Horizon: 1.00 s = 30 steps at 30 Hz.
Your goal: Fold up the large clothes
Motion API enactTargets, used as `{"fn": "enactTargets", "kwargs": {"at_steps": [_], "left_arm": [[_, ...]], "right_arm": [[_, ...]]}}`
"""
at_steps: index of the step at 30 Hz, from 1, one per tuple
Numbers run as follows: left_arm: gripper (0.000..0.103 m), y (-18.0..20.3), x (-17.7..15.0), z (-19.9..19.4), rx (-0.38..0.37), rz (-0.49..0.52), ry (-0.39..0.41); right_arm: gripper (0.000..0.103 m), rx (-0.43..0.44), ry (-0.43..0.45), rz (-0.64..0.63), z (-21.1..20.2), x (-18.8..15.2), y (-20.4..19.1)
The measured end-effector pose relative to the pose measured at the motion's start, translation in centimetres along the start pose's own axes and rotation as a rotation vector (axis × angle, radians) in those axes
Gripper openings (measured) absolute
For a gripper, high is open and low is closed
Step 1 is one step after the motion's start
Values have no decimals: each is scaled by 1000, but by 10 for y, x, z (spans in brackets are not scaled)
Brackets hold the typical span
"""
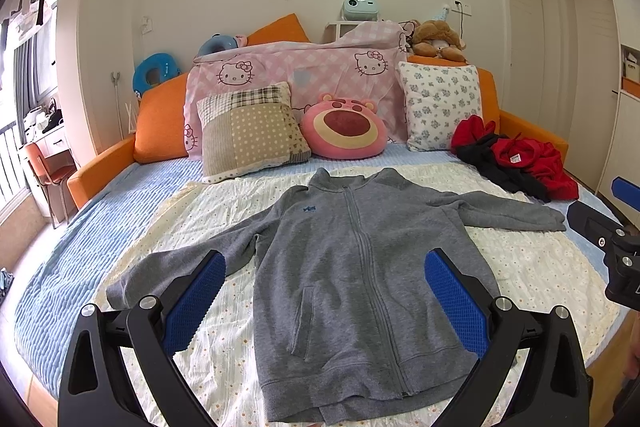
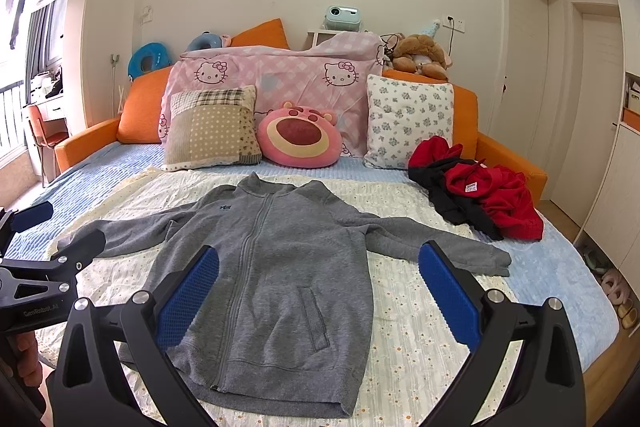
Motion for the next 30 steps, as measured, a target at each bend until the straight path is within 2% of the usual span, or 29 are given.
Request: {"fn": "enactTargets", "kwargs": {"at_steps": [13, 25, 30], "left_arm": [[101, 1, -6, 5, -2, 0, -11], [101, 19, 6, 56, -21, 34, -40], [101, 45, 16, 88, -94, 44, -52]], "right_arm": [[99, -9, -10, 5, 11, -4, 1], [99, -62, -38, 41, 34, 3, 30], [99, -77, -41, 49, 47, 8, 51]]}}
Point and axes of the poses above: each gripper's, at about its wrist camera, not at the fingertips, and z roughly the way its jaws point, y to its right, x to its top, the point moved 4 cm from there along z, roughly the way its jaws point, and after that the axes turned 2 degrees about z, right-handed, at the moved point
